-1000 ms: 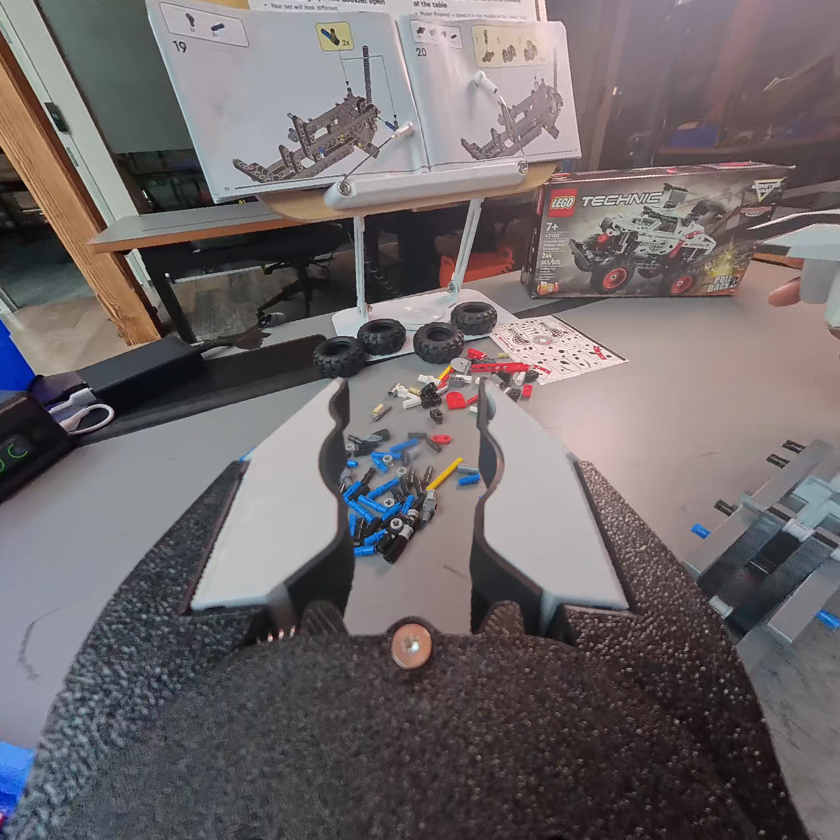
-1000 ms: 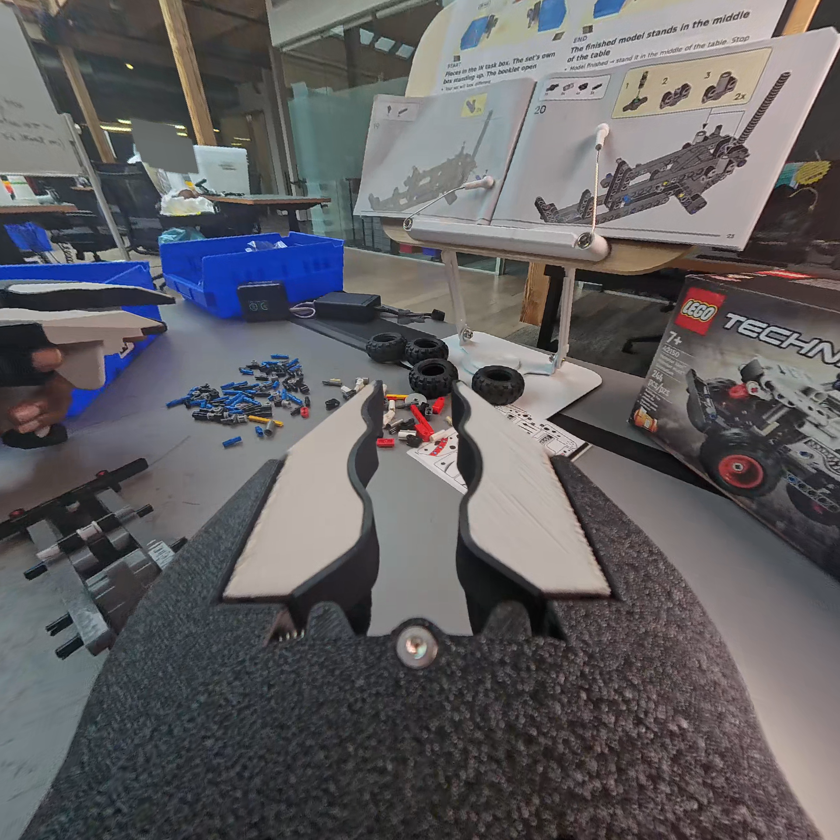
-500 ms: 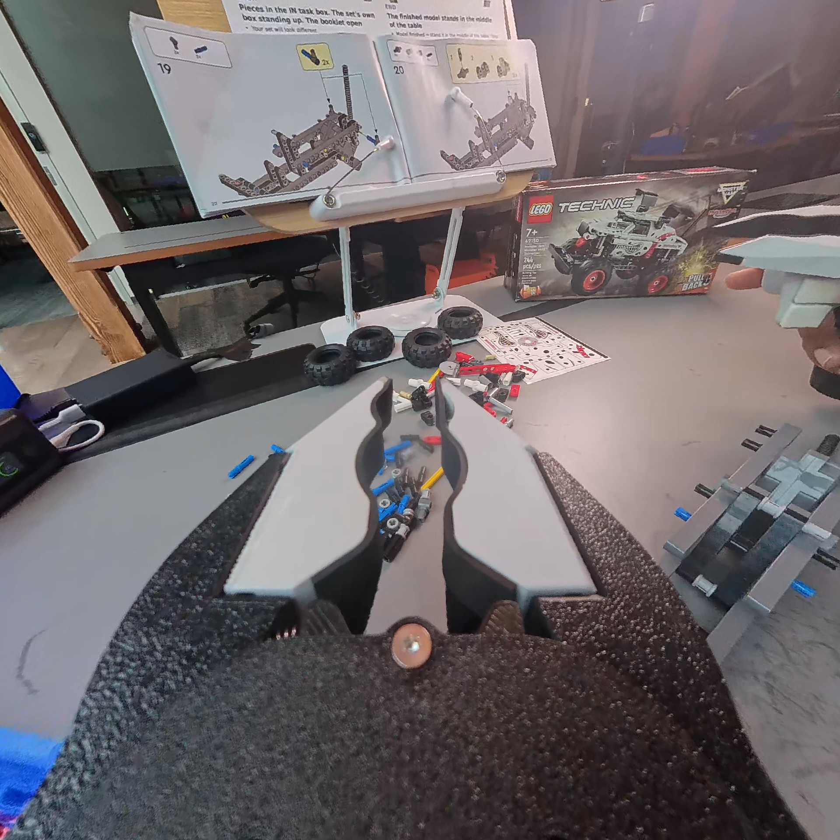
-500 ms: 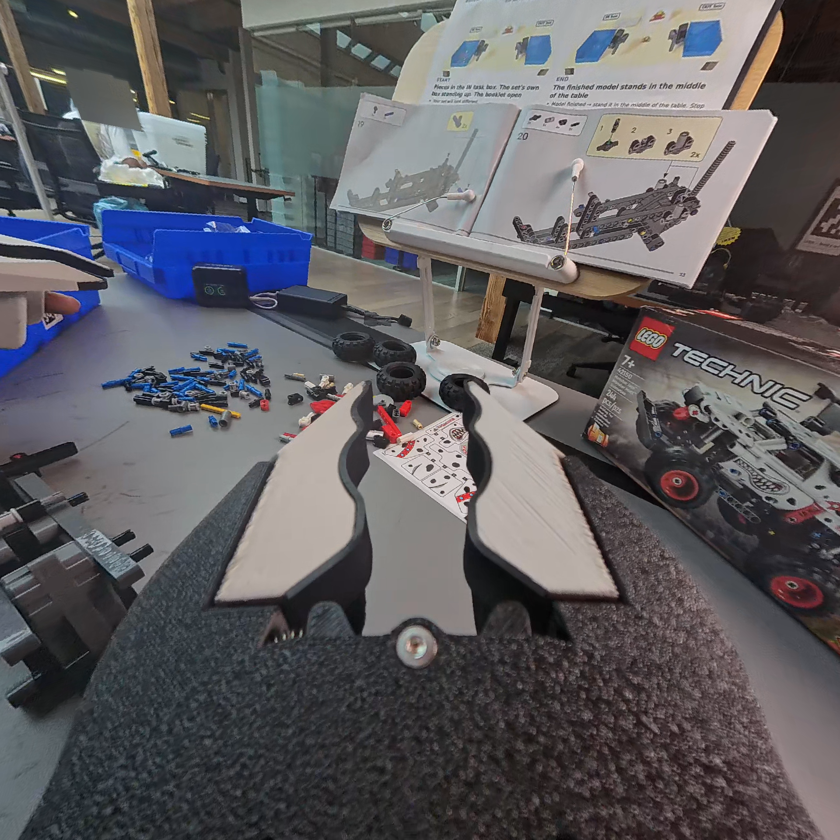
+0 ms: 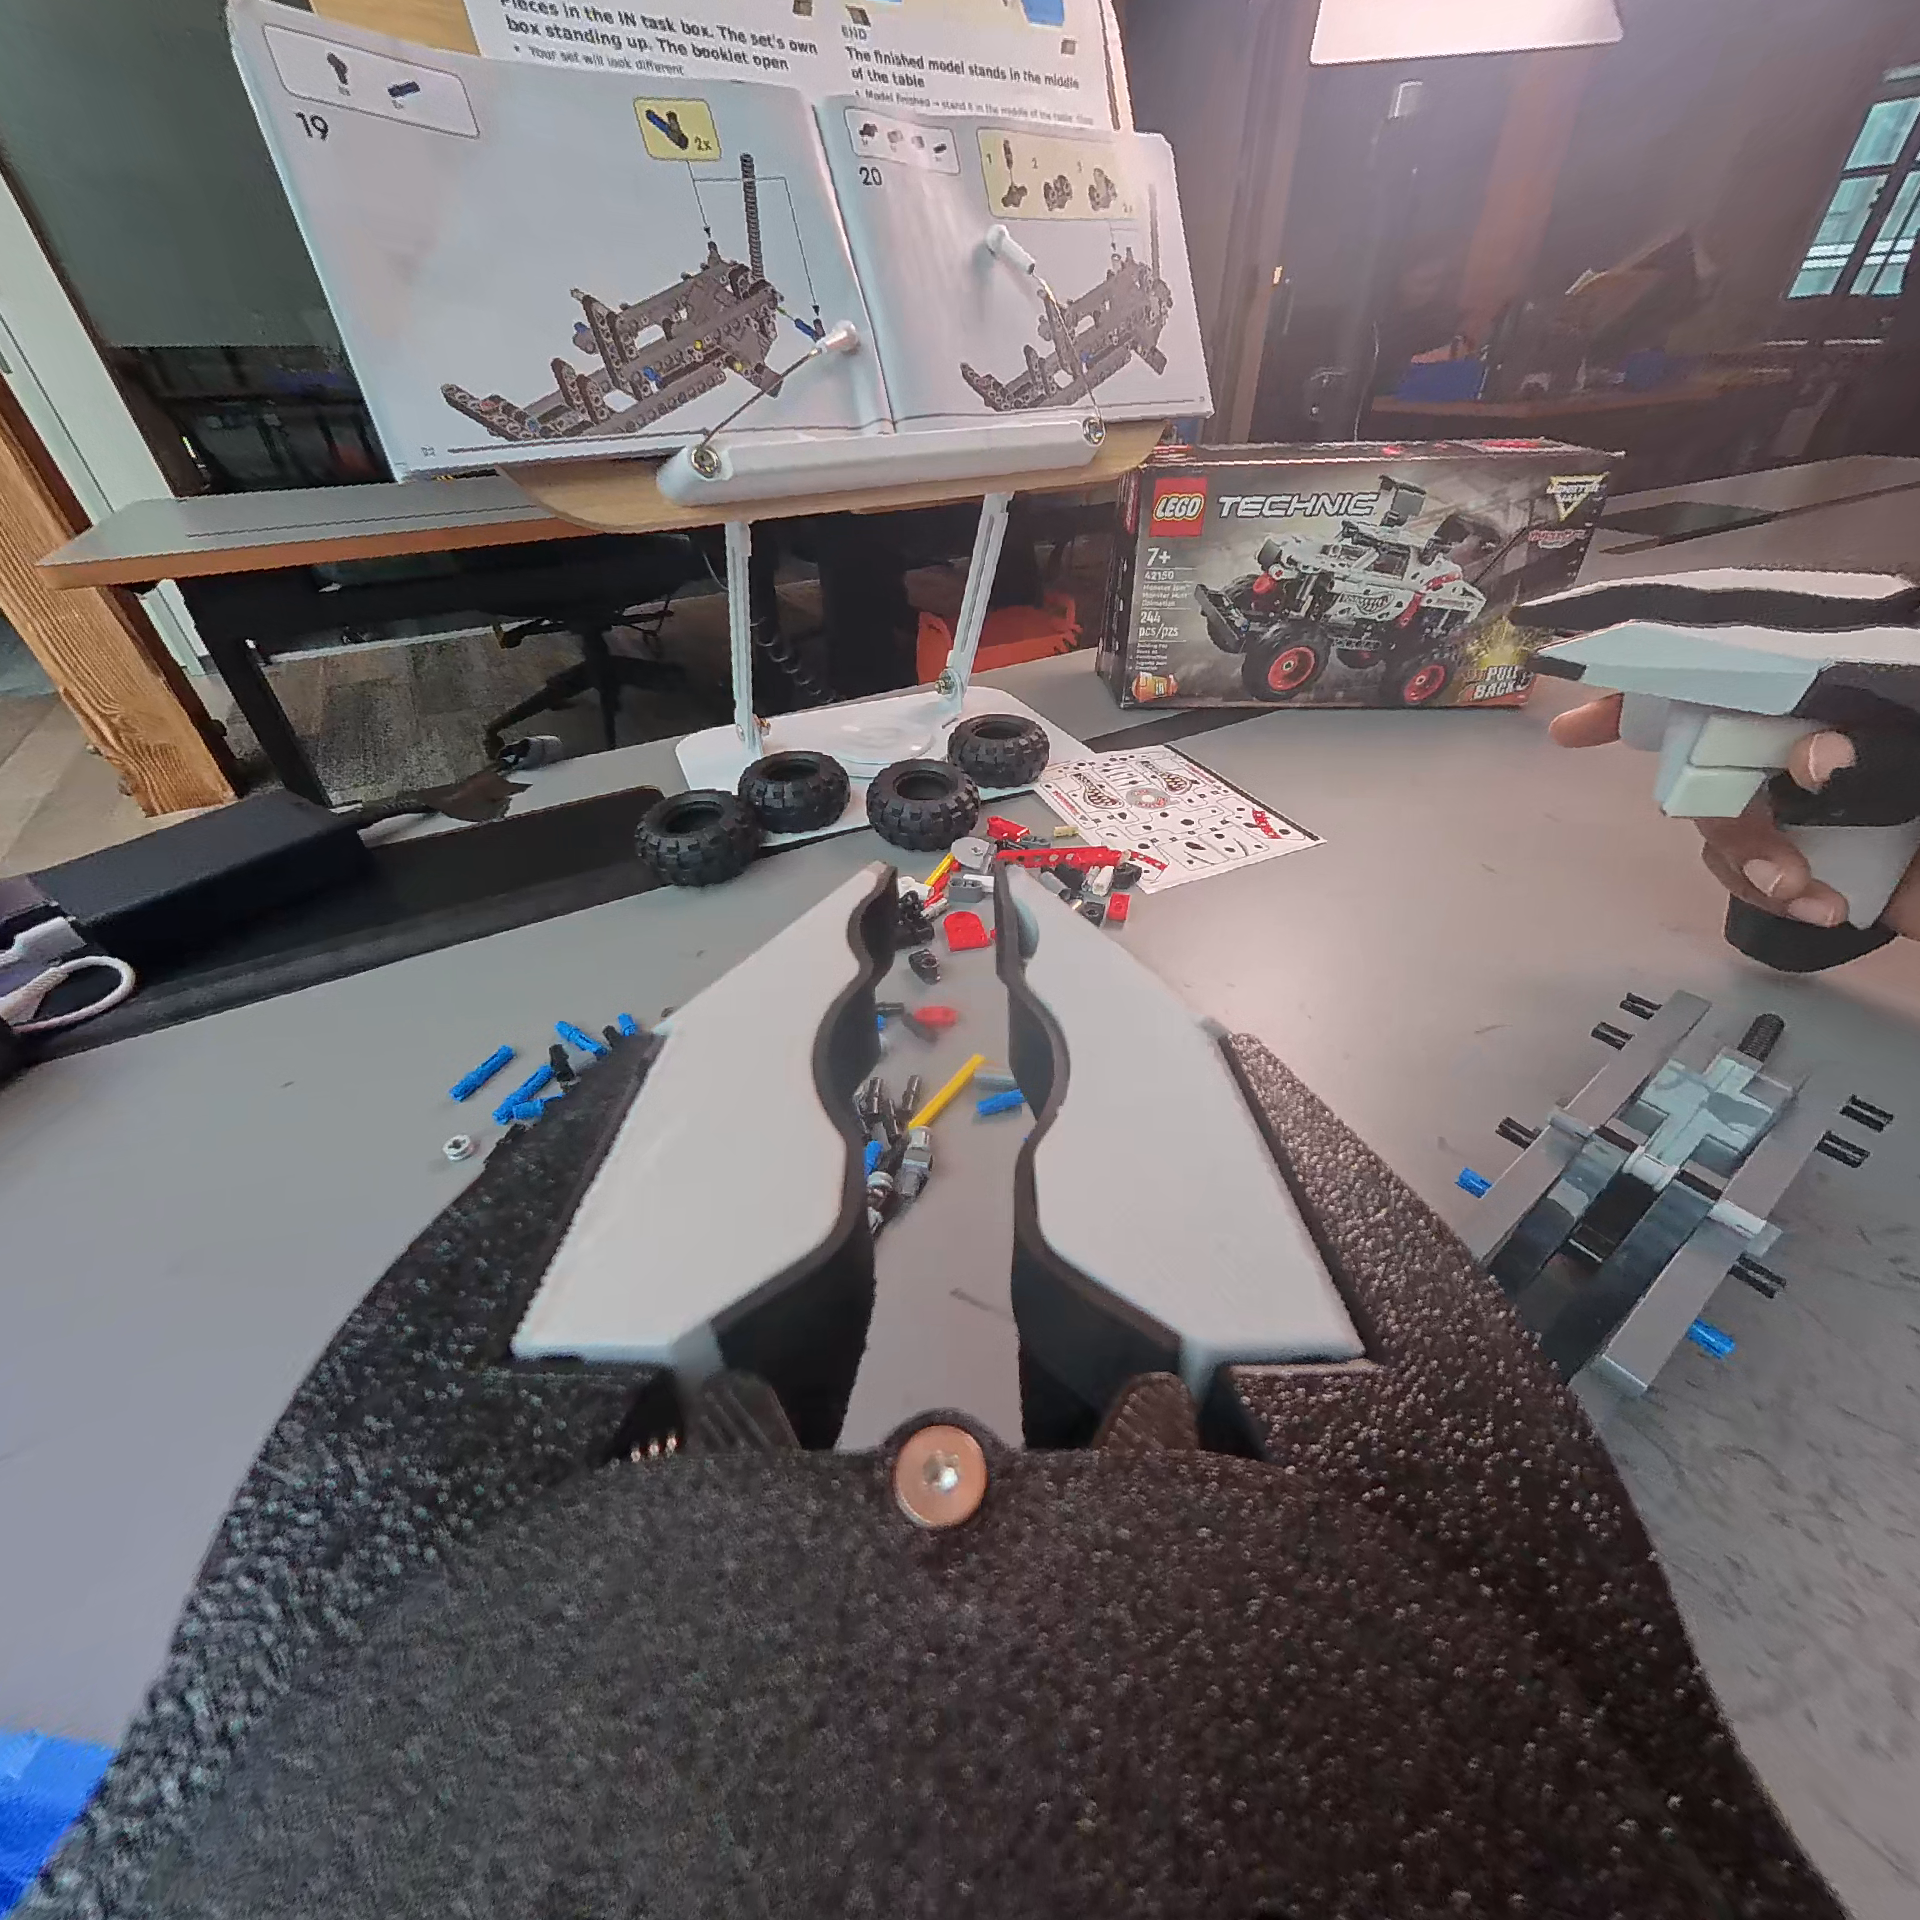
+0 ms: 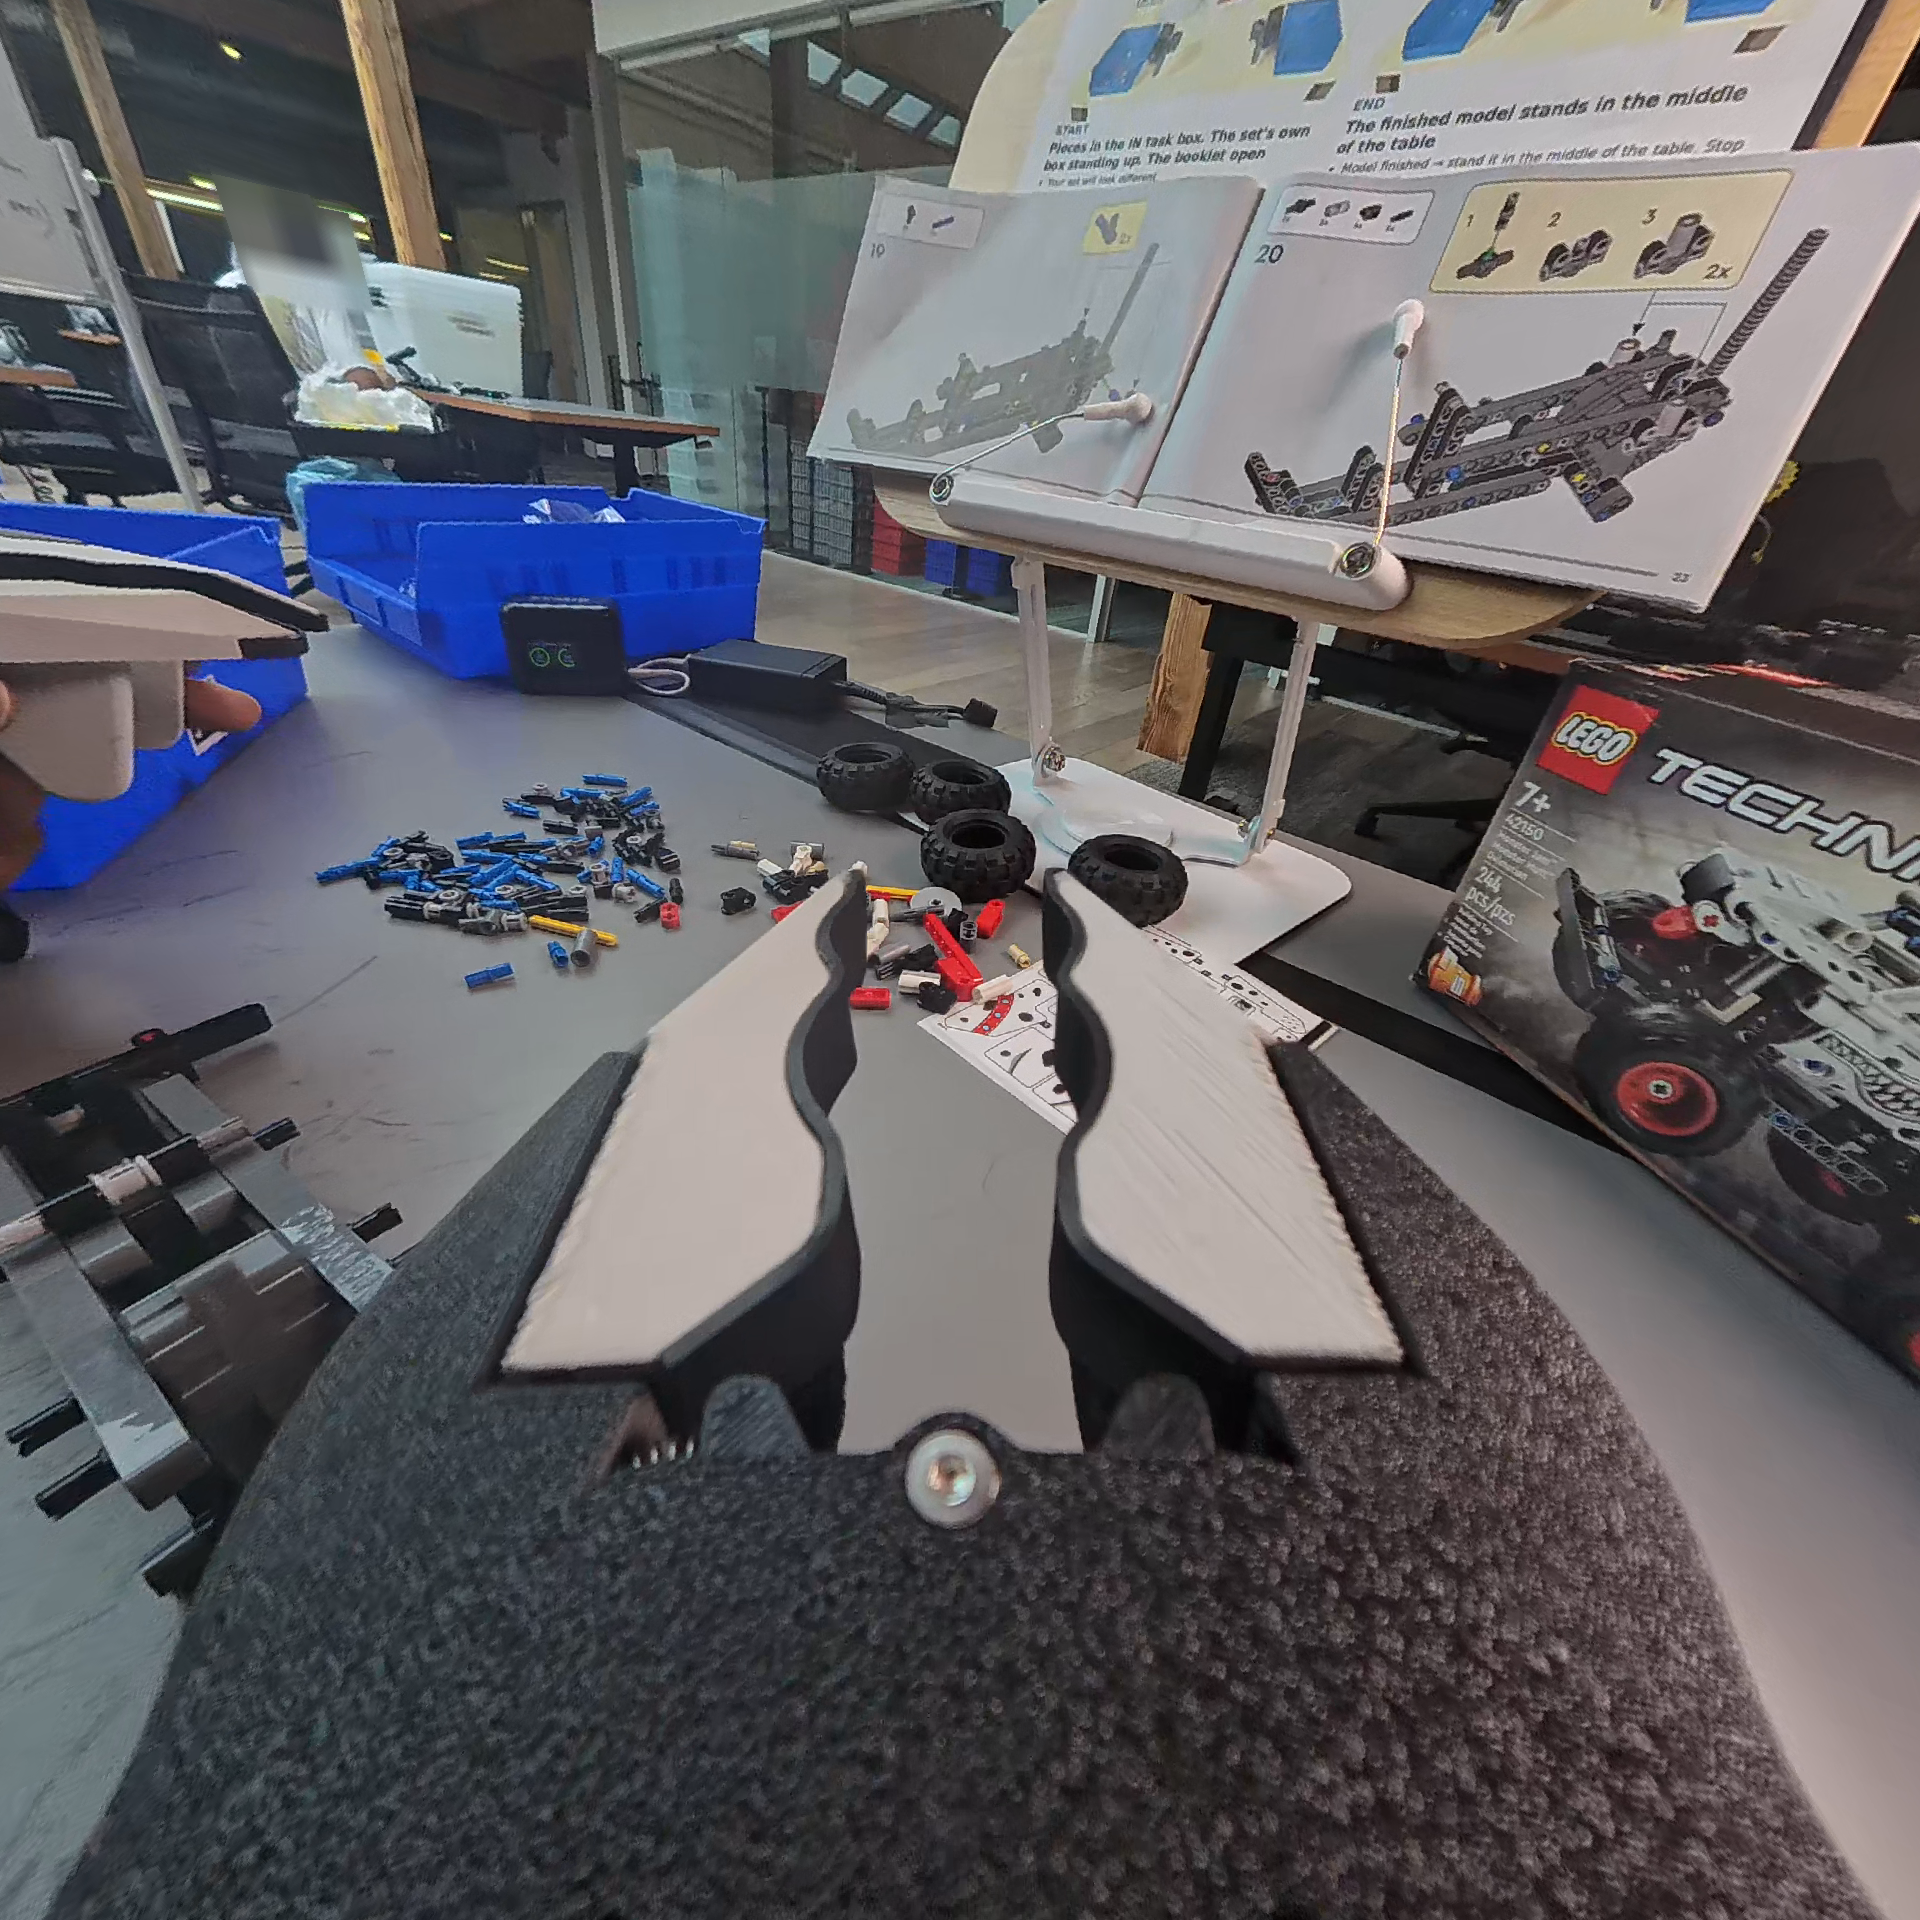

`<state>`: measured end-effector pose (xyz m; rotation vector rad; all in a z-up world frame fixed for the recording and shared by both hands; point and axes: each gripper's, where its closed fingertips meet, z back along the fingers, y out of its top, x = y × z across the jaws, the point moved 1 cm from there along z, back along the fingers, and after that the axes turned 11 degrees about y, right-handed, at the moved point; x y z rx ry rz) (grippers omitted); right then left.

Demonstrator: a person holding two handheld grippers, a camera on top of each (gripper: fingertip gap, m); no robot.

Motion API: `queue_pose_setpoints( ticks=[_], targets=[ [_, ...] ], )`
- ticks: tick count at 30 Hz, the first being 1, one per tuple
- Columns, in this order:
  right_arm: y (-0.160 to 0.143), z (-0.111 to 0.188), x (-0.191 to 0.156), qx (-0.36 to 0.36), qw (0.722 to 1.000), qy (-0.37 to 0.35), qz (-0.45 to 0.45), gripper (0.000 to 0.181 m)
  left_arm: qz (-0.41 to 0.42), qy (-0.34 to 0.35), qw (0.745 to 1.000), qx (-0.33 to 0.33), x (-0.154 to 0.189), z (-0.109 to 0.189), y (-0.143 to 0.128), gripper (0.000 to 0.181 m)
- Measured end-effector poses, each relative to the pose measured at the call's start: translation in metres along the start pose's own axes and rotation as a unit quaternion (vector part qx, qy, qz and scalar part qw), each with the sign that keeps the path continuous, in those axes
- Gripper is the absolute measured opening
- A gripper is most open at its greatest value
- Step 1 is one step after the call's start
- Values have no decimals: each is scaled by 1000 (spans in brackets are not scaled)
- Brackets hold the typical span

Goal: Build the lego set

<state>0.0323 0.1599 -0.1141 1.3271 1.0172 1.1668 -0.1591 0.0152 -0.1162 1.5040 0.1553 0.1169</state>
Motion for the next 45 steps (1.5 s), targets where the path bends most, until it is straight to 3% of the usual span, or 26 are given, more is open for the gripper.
queue_pose_setpoints(
  ticks=[10,13,20,24,27,30,33,40,45],
  targets=[
    [6,6,7,7,1000,-9,-2,31,22,4,1000,1,-4,0,2,19],
    [3,7,12,5,1000,-19,-5,30,15,25,999,18,-13,-4,14,18],
    [0,6,13,6,1000,-23,-13,28,-22,99,991,91,-55,-46,98,11],
    [-3,6,15,3,1000,-26,-16,27,-6,112,989,97,-74,-99,151,9],
    [-3,7,16,4,1000,-24,-19,27,-21,130,987,89,-92,-150,174,6],
    [-3,7,16,1,1000,-24,-17,27,-96,165,981,41,-115,-205,165,3],
    [-3,7,16,0,1000,-24,-14,27,-119,192,974,20,-136,-235,159,2],
    [-9,6,19,-5,999,-23,-28,27,-99,188,977,15,-148,-257,153,1],
    [-11,4,18,-8,999,-17,-35,27,-107,157,982,19,-132,-260,152,2]
  ],
)
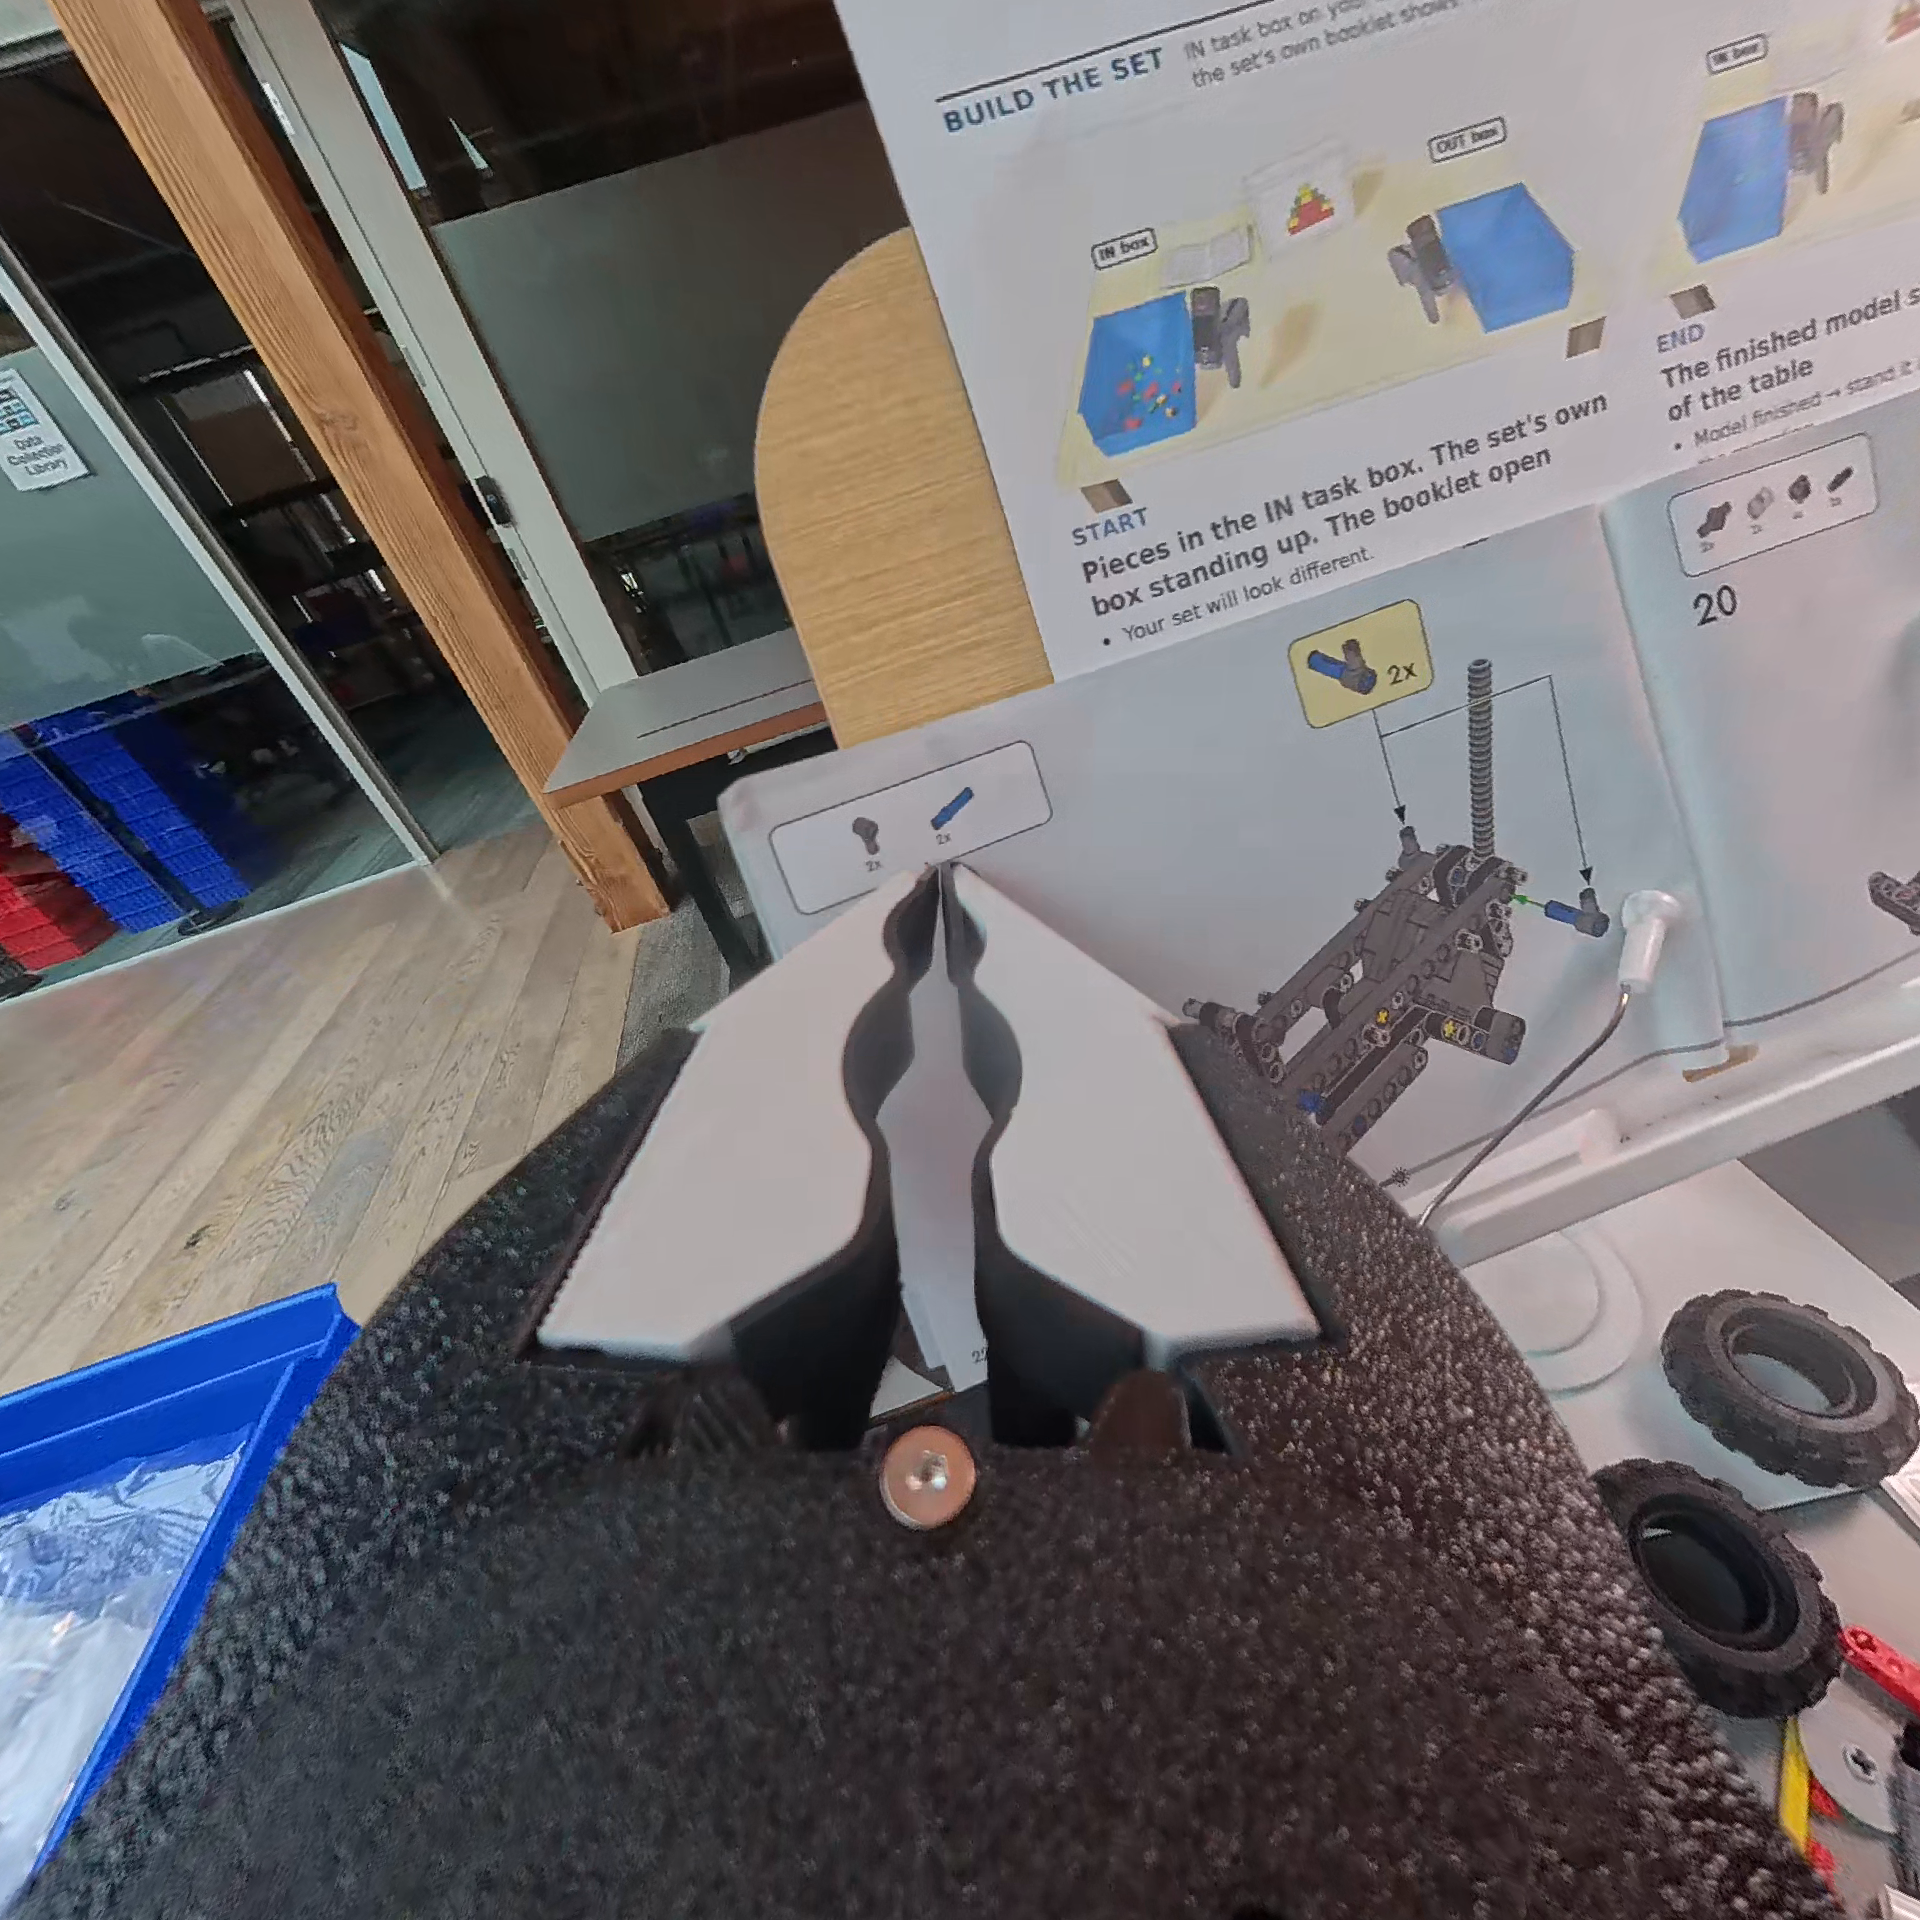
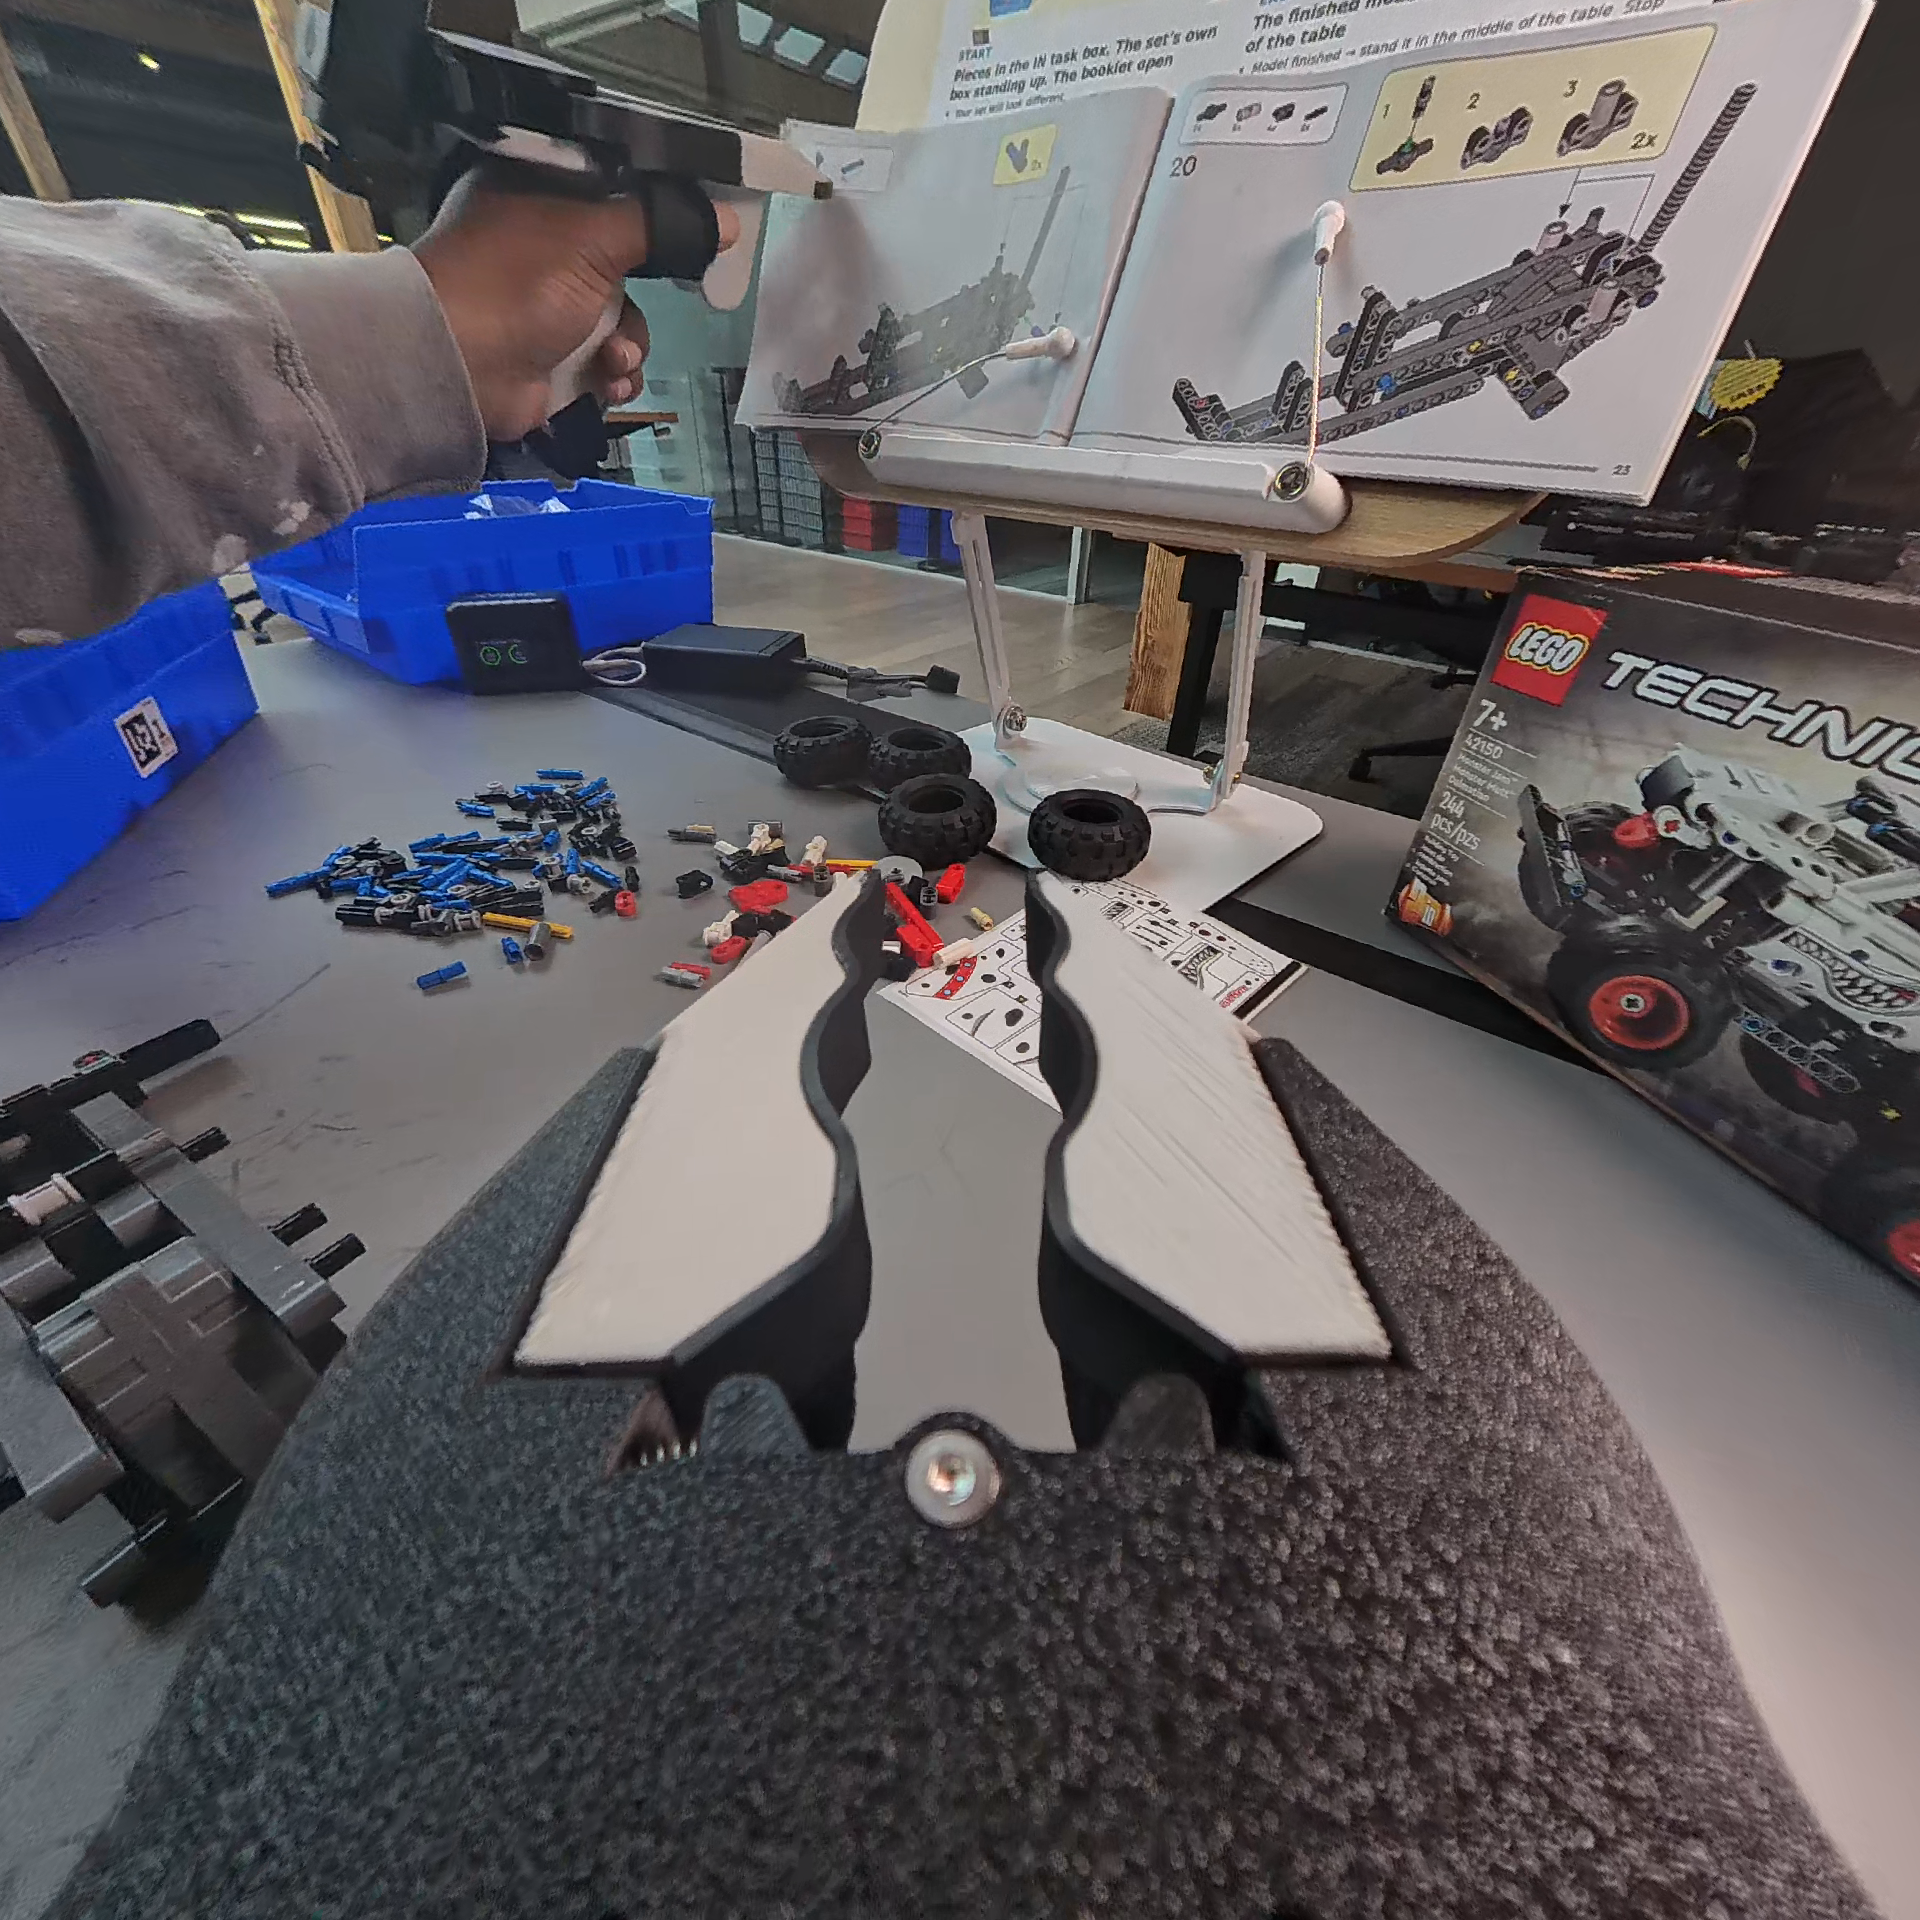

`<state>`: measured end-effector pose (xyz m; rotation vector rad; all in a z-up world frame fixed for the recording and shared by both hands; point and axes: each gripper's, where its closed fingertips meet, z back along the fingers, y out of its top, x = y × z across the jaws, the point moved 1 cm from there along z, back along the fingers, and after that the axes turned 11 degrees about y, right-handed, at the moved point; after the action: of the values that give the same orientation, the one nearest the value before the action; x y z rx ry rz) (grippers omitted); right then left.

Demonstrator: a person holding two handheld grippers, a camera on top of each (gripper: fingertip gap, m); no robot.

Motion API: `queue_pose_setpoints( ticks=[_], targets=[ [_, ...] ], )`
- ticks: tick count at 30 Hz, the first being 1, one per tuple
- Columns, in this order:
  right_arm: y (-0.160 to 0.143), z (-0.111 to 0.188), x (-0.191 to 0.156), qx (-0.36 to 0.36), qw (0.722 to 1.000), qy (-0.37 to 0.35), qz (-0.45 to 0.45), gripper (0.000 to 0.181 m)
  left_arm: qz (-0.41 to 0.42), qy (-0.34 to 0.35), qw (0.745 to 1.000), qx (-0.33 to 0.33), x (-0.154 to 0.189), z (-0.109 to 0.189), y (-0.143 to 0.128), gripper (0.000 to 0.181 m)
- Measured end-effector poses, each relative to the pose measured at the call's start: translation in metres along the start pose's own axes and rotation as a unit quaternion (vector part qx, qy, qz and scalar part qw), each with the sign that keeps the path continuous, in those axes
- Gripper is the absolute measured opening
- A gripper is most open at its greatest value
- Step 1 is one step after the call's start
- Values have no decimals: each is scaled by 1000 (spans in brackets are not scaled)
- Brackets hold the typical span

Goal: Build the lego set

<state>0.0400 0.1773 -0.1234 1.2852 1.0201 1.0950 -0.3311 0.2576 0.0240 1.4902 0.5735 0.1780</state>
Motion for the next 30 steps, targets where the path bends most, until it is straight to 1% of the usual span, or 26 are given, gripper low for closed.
queue_pose_setpoints(
  ticks=[4,6,8,10,12,14,15,17,19,21,23,26,30],
  targets=[
    [0,1,0,-3,1000,-1,8,27,-17,-22,1000,10,14,8,7,4],
    [2,2,0,0,1000,-2,9,27,-23,-46,999,11,21,18,11,6],
    [4,4,2,3,1000,-4,9,27,-34,-100,994,-15,32,32,5,14],
    [5,4,3,5,1000,-6,7,27,-64,-165,983,-56,44,54,-9,15],
    [4,4,4,5,1000,-5,4,27,-102,-222,964,-102,50,81,-32,19],
    [2,3,2,2,1000,-2,3,27,-145,-249,949,-126,49,108,-55,18],
    [2,2,1,1,1000,-1,4,27,-169,-271,936,-145,49,123,-69,19],
    [-1,0,-1,-4,1000,4,5,26,-208,-320,906,-183,49,154,-99,19],
    [-3,-1,-4,-10,1000,6,11,26,-243,-377,867,-218,50,184,-129,20],
    [-3,-3,-6,-12,1000,10,17,25,-268,-414,835,-245,48,205,-155,19],
    [-3,-3,-8,-13,1000,11,21,25,-280,-435,811,-272,47,217,-177,19],
    [-4,-3,-9,-14,1000,12,22,25,-313,-441,785,-301,42,218,-204,19],
    [-4,-3,-10,-15,1000,17,20,25,-353,-449,757,-319,40,211,-226,18]
  ],
)
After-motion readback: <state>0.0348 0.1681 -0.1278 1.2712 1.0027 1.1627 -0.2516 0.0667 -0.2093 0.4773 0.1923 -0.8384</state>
